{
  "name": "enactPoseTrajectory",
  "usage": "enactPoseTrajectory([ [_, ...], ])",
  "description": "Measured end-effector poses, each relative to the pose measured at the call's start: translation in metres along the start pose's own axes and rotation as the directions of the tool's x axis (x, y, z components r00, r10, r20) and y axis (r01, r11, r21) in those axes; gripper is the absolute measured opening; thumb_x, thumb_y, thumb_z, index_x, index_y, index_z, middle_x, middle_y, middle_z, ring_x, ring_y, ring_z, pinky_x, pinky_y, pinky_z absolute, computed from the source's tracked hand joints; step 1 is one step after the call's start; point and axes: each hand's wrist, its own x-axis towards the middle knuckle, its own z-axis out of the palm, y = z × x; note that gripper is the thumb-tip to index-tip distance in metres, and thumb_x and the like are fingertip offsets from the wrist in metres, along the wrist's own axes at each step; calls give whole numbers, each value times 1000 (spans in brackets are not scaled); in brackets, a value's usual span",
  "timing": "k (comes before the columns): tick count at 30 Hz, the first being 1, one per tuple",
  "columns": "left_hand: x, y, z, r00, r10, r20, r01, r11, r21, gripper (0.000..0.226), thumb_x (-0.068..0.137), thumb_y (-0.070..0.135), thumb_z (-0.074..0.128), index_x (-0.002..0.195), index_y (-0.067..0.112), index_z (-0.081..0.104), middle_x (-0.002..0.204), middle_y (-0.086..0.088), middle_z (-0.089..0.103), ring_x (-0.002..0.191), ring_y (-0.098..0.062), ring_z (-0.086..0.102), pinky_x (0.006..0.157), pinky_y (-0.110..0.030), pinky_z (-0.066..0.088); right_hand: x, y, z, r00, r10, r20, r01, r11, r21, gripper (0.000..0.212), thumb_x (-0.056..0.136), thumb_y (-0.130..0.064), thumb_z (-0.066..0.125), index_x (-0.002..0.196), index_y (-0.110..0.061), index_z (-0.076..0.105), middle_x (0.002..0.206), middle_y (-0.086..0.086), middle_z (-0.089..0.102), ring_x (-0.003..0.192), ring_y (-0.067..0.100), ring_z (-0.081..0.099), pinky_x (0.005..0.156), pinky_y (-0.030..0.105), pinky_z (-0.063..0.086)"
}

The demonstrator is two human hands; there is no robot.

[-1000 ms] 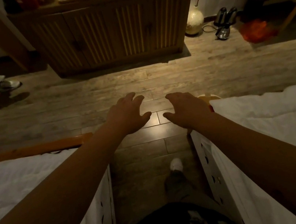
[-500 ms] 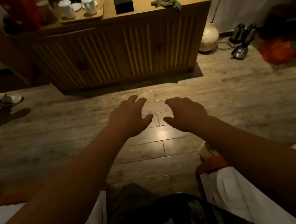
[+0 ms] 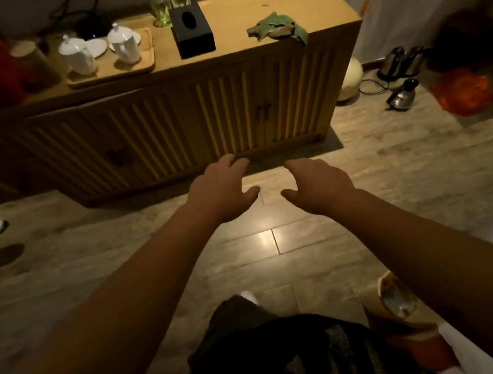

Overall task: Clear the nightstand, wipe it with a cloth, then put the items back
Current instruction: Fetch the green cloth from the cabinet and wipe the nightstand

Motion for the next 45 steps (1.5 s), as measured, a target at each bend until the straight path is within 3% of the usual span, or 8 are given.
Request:
enactPoseTrajectory([
  [8,127,-53,-39,996,82,35,-83,996,14,64,86,56,52,141,28,35,150,-4,34,131,-26,41,92,-43,48,123,0,-22,998,37,-47,-34,997,69,44,82,-49,61,118,-26,50,112,-2,61,99,23,57,70,36,49],
  [14,231,-66,-41,994,88,64,-91,994,57,68,86,59,51,144,29,32,153,-4,30,136,-27,36,96,-46,48,215,31,-20,998,41,-39,-37,995,91,36,82,-49,60,111,-30,50,103,-5,61,92,19,57,63,32,47],
  [18,313,-68,-43,994,96,44,-99,993,68,69,84,61,50,143,32,31,153,-2,30,135,-26,37,93,-45,50,291,65,-23,999,34,9,-35,993,111,40,82,-50,59,115,-30,49,108,-5,60,97,21,58,70,38,52],
  [23,418,-58,-59,995,65,77,-70,996,60,68,85,60,50,144,33,29,155,-2,28,136,-27,35,97,-47,48,390,114,-44,997,2,71,-9,994,106,45,83,-50,60,120,-28,47,112,-2,60,102,23,57,69,37,46],
  [28,493,-49,-68,989,68,129,-73,997,34,69,86,59,49,146,32,29,155,-3,28,137,-27,33,100,-48,44,467,150,-67,991,-2,137,-7,998,63,49,84,-50,58,125,-25,46,120,1,58,111,26,55,80,44,51],
  [38,655,-83,-40,964,139,225,-144,989,8,71,84,62,46,144,27,33,146,-6,41,130,-29,40,101,-44,43,606,196,-54,960,94,262,-105,994,26,40,86,-49,57,112,-22,49,116,4,59,107,28,55,75,41,48],
  [42,724,-104,-23,958,148,245,-136,989,-65,64,84,59,46,138,26,38,137,-7,50,123,-30,47,96,-44,46,657,214,-38,928,188,322,-211,977,40,49,86,-47,58,126,-20,46,123,8,57,112,30,55,82,44,51],
  [45,761,-113,-9,957,133,257,-97,984,-147,58,88,54,47,137,23,41,129,-8,55,116,-30,53,90,-44,49,686,225,-27,899,247,362,-288,956,62,46,86,-43,59,123,-18,45,119,10,58,109,32,56,80,44,51],
])
